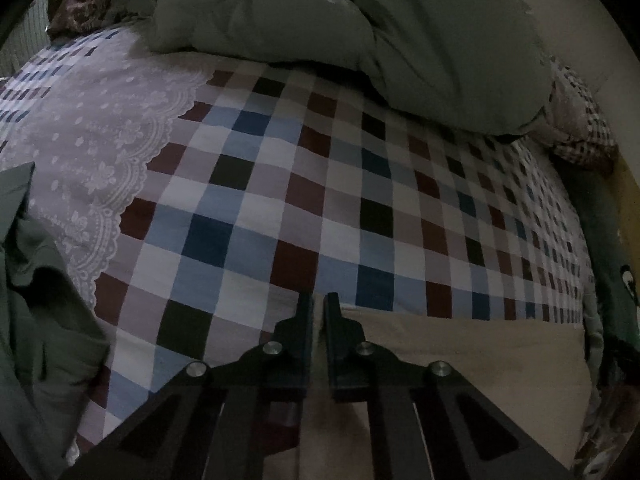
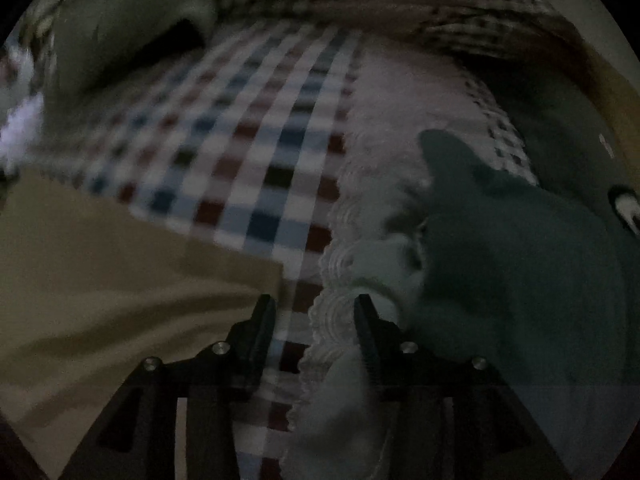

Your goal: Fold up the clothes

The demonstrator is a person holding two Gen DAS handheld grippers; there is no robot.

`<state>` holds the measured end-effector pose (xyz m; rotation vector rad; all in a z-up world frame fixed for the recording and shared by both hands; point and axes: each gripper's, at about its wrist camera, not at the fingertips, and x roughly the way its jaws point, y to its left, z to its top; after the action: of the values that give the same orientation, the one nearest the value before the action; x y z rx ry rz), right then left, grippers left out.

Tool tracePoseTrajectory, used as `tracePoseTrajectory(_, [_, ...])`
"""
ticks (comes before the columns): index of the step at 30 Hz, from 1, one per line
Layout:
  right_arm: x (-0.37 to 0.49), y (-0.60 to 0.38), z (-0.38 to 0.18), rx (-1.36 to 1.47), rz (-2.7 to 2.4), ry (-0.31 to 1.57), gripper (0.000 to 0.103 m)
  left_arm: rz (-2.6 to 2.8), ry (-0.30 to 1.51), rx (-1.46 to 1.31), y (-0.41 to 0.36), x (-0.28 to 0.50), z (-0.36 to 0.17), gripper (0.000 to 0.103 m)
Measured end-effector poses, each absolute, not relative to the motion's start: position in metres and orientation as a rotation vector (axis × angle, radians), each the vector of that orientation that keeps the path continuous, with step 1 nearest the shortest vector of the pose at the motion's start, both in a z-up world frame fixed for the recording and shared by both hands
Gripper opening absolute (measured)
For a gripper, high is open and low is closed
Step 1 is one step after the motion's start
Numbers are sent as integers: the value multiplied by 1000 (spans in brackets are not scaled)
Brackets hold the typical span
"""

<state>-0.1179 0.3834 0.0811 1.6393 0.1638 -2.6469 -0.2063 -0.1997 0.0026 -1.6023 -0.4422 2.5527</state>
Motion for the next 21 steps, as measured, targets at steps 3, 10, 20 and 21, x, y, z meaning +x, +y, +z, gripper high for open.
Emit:
tracePoseTrajectory(3, [-112,388,87,1604,-2631,-7,54,2567,-435,-1594,-198,-205,3,4])
tracePoseTrajectory(10, [-142,372,45,1685,-2529,35,54,2576,-409,-1576,-199,-201,4,4])
tracePoseTrajectory(20, [-147,349,36,1610,-2587,195,4,2676,-468,-1456,-204,-200,21,3])
tracePoseTrajectory(21, [-144,349,44,1575,-2616,200,3,2688,-472,-1430,-203,-200,26,3])
